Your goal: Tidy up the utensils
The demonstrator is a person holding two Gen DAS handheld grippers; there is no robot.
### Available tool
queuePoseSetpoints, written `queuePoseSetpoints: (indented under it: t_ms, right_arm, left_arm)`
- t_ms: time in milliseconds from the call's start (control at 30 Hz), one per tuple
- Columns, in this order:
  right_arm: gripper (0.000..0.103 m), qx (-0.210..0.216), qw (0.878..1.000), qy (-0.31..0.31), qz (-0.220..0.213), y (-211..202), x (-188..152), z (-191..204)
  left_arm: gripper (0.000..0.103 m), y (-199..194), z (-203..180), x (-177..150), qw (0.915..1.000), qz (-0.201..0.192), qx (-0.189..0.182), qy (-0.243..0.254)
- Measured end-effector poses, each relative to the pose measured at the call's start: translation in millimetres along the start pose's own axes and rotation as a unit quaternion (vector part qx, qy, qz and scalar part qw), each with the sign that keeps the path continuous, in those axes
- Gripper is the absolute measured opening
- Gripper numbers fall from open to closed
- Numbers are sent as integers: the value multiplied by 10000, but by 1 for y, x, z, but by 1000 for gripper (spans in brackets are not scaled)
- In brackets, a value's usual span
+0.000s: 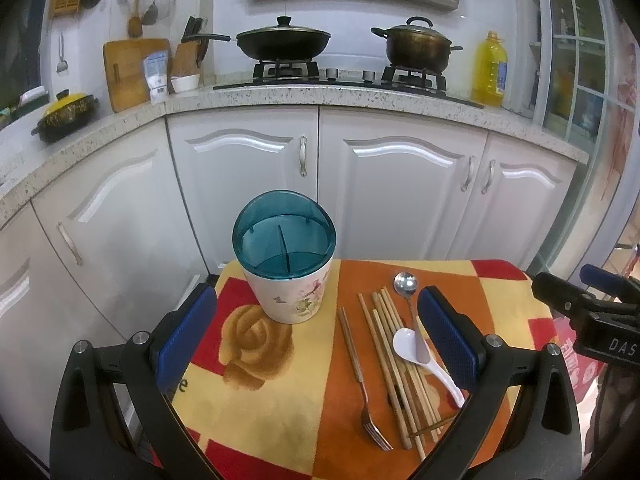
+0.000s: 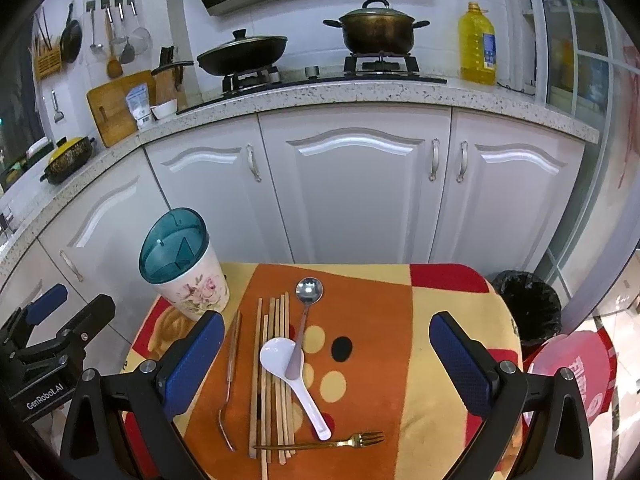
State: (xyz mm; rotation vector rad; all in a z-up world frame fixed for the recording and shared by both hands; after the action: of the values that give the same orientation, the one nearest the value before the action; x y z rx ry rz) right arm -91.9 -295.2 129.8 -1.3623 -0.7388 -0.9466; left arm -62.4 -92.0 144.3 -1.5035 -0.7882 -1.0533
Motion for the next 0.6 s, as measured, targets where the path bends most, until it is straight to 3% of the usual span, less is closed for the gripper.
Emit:
queuePoseSetpoints:
  t_ms: [600]
  right_arm:
    - [103, 21, 10000, 26, -73, 2, 1, 3]
  left_arm:
    - [101, 4, -2, -5, 10000, 73, 55, -29]
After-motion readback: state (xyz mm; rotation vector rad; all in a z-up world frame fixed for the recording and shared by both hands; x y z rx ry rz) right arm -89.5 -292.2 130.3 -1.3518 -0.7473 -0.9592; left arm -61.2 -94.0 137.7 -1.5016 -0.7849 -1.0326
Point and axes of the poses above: each gripper's, at about its wrist camera, not at the fingertips, and y roughly the way its jaws point, z to its left, x to its top, the point moved 9 cm from there along y, roughly the way its jaws point, and after that the axes turned 12 degrees about -z, right-handed, at the moved point
